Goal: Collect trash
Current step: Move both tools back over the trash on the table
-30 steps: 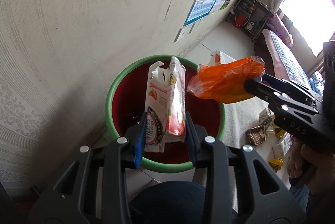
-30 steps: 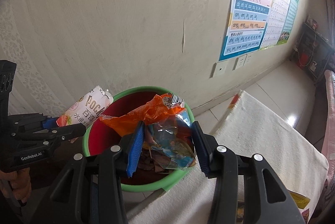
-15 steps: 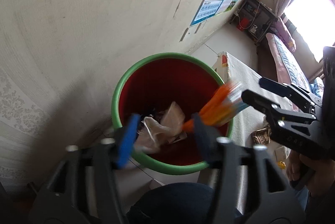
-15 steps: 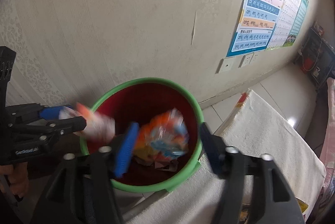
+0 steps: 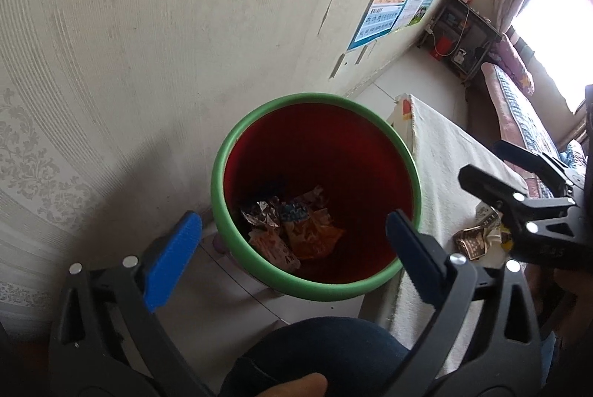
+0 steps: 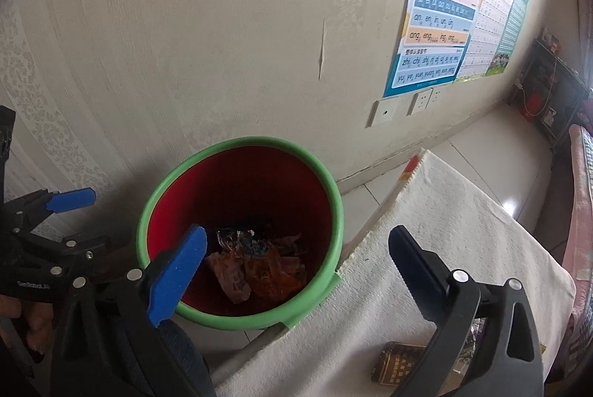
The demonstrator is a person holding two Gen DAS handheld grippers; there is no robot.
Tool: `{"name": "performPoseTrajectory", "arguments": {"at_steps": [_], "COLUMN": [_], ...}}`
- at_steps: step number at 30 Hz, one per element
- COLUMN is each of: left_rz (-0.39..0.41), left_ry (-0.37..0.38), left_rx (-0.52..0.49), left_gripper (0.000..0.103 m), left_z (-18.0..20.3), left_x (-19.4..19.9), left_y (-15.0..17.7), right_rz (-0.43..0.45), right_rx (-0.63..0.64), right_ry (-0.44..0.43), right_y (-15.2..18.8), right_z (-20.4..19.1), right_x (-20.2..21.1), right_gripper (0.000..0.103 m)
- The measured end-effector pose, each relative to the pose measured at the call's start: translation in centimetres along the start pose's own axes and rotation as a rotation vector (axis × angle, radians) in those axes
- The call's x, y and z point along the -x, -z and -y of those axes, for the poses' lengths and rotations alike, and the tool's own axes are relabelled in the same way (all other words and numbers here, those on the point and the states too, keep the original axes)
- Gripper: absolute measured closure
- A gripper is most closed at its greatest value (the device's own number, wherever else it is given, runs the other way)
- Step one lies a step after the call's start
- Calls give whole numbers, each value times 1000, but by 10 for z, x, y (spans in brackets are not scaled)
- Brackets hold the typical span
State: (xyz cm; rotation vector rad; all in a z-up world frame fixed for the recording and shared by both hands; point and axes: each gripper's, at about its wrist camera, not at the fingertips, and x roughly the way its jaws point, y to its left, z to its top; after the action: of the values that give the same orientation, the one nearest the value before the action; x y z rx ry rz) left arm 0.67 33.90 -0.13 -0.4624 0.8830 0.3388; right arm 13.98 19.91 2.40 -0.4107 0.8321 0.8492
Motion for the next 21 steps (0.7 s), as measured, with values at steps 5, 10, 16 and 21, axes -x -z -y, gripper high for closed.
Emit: {"name": "performPoseTrajectory", "arguments": {"at_steps": [5, 10, 16, 21], "left_rz": [4, 4, -7, -1], "left_ry": [9, 26, 74, 109], "left_rx": [-21, -45, -103, -168], "left_gripper": [5, 5, 5, 5], "left_z": [15, 36, 77, 120], "left_x": [5, 6, 4, 6], "left_y": [0, 2, 11, 21], "right_rz": [29, 55, 50, 65], "right_rx": [-34, -112, -173, -182], "right_ry": [6, 23, 102, 192], "right_y": [5, 28, 75, 110], "right_z": [11, 34, 69, 98], "right_x": [19, 44, 79, 117], "right_gripper": [8, 7, 7, 7]}}
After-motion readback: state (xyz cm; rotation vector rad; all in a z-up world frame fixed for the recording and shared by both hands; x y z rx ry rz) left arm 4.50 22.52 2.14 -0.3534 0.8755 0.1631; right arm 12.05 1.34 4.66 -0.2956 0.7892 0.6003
